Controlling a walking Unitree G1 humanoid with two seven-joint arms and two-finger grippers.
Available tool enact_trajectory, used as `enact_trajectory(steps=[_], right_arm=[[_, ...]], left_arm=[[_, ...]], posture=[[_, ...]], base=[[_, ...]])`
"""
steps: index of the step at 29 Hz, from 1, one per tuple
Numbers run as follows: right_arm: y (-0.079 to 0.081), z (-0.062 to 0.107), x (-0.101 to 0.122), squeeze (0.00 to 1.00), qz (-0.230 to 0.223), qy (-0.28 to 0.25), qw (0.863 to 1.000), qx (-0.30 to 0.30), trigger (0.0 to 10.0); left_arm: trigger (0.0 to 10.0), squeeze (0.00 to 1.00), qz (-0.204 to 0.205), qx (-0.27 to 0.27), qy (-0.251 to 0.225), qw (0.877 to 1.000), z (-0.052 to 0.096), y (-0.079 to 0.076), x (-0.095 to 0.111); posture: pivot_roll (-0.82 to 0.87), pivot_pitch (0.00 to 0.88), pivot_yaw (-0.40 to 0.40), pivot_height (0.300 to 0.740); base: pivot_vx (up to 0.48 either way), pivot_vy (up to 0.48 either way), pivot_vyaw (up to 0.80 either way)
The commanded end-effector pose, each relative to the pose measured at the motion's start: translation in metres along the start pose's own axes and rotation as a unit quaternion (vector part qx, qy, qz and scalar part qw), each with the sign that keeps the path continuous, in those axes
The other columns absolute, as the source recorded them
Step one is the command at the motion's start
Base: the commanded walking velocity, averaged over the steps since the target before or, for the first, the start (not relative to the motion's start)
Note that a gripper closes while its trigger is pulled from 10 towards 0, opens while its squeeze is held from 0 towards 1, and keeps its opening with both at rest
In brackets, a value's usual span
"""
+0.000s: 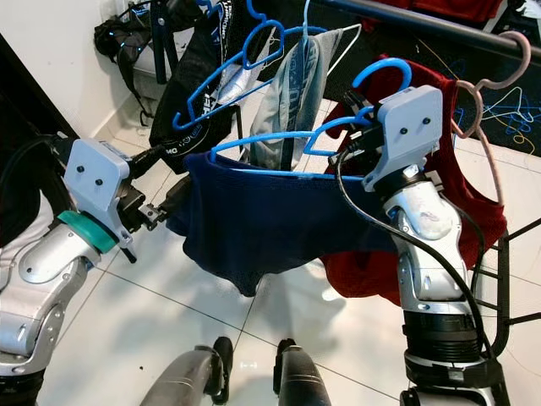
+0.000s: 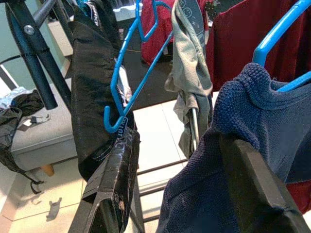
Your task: Hang hanger
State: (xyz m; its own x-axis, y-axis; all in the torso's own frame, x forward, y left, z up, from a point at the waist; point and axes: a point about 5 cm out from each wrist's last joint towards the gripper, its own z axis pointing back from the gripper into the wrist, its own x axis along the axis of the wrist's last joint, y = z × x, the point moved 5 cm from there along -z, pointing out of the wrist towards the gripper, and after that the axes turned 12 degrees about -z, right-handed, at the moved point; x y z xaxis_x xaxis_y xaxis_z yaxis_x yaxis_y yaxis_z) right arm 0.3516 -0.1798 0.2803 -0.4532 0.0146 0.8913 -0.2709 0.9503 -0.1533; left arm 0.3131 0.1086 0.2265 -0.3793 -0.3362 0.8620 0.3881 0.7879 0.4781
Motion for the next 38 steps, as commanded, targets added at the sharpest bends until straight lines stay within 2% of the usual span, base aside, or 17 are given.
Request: enact_trajectory(steps=[1, 2, 6, 9, 10, 11, 12, 16, 17, 18, 19, 26, 30, 32, 33, 35, 38], right_arm=[[0.002, -0.001, 0.003, 0.0, 0.0, -0.009, 1.0, 0.006, 10.0], [0.002, -0.001, 0.003, 0.0, 0.0, -0.009, 1.0, 0.006, 10.0], [0.0, -0.001, 0.002, 0.0, 0.003, -0.006, 1.0, 0.005, 10.0], [0.0, 0.0, 0.001, 0.0, 0.003, -0.005, 1.0, 0.006, 10.0], [0.001, 0.0, 0.0, 0.0, 0.002, -0.004, 1.0, 0.007, 10.0], [0.001, 0.0, 0.0, 0.0, 0.002, -0.004, 1.0, 0.007, 10.0], [0.002, 0.0, 0.0, 0.0, 0.002, -0.004, 1.0, 0.008, 10.0], [0.004, -0.002, 0.0, 0.0, 0.0, -0.005, 1.0, 0.011, 10.0], [0.004, -0.003, 0.001, 0.0, -0.001, -0.006, 1.0, 0.012, 10.0], [0.004, -0.003, 0.001, 0.0, -0.001, -0.006, 1.0, 0.012, 10.0], [0.005, -0.004, 0.001, 0.0, -0.001, -0.006, 1.0, 0.014, 10.0], [0.005, -0.004, 0.001, 0.0, -0.001, -0.007, 1.0, 0.016, 10.0], [0.007, -0.005, 0.001, 0.0, -0.002, -0.008, 1.0, 0.019, 10.0], [0.01, -0.006, 0.002, 0.0, -0.005, -0.01, 1.0, 0.025, 10.0], [0.01, -0.006, 0.002, 0.0, -0.005, -0.01, 1.0, 0.025, 10.0], [0.011, -0.006, 0.002, 0.0, -0.006, -0.009, 1.0, 0.027, 10.0], [0.012, -0.006, 0.001, 0.0, -0.007, -0.009, 1.0, 0.028, 10.0]], left_arm=[[10.0, 0.0, 0.012, -0.011, 0.002, 1.0, 0.005, -0.003, 0.001], [10.0, 0.0, 0.012, -0.011, 0.002, 1.0, 0.005, -0.003, 0.001], [10.0, 0.0, -0.016, 0.013, 0.039, 0.999, 0.022, 0.022, -0.013], [10.0, 0.0, -0.011, 0.004, 0.036, 0.999, 0.026, 0.024, -0.012], [10.0, 0.4, -0.01, -0.005, 0.034, 0.999, 0.029, 0.023, -0.01], [10.0, 0.4, -0.01, -0.005, 0.034, 0.999, 0.029, 0.023, -0.01], [10.0, 1.0, -0.007, -0.017, 0.032, 0.999, 0.03, 0.02, -0.009], [10.0, 1.0, 0.002, -0.049, 0.028, 0.998, 0.03, 0.002, -0.005], [10.0, 0.4, 0.015, -0.064, 0.025, 0.998, 0.027, -0.007, -0.003], [10.0, 0.4, 0.015, -0.064, 0.025, 0.998, 0.027, -0.007, -0.003], [10.0, 0.0, 0.023, -0.077, 0.02, 0.997, 0.025, -0.016, -0.001], [10.0, 0.0, 0.04, -0.096, 0.011, 0.995, 0.02, -0.03, 0.001], [10.0, 0.0, 0.038, -0.081, 0.013, 0.996, 0.014, -0.028, -0.003], [10.0, 0.0, 0.009, -0.006, 0.025, 1.0, 0.003, -0.007, -0.013], [10.0, 0.0, 0.009, -0.006, 0.025, 1.0, 0.003, -0.007, -0.013], [10.0, 0.0, -0.011, 0.046, 0.034, 0.998, 0.001, 0.011, -0.016], [10.0, 0.0, -0.012, 0.056, 0.036, 0.998, 0.001, 0.014, -0.017]], posture=[[-0.07, 0.183, 0.098, 0.74], [-0.07, 0.183, 0.098, 0.74], [-0.07, 0.184, 0.098, 0.74], [-0.06, 0.184, 0.097, 0.74], [-0.06, 0.182, 0.096, 0.74], [-0.06, 0.182, 0.096, 0.74], [-0.06, 0.182, 0.096, 0.74], [-0.06, 0.178, 0.093, 0.74], [-0.06, 0.178, 0.093, 0.74], [-0.06, 0.178, 0.093, 0.74], [-0.07, 0.171, 0.09, 0.74], [-0.07, 0.167, 0.088, 0.74], [-0.08, 0.165, 0.086, 0.74], [-0.09, 0.163, 0.083, 0.74], [-0.09, 0.163, 0.083, 0.74], [-0.09, 0.164, 0.082, 0.74], [-0.08, 0.164, 0.082, 0.74]], base=[[0.0, 0.0, 0.0], [0.0, 0.0, 0.0], [0.0, 0.0, 0.0], [0.0, 0.0, 0.0], [0.0, 0.0, 0.0], [0.0, 0.0, 0.0], [0.0, 0.0, 0.0], [0.0, 0.0, 0.0], [0.0, 0.0, 0.0], [0.0, 0.0, 0.0], [0.0, 0.0, 0.0], [0.0, 0.0, 0.0], [0.0, 0.0, 0.0], [0.0, 0.0, 0.0], [0.0, 0.0, 0.0], [0.0, 0.0, 0.0], [0.0, 0.0, 0.0]])
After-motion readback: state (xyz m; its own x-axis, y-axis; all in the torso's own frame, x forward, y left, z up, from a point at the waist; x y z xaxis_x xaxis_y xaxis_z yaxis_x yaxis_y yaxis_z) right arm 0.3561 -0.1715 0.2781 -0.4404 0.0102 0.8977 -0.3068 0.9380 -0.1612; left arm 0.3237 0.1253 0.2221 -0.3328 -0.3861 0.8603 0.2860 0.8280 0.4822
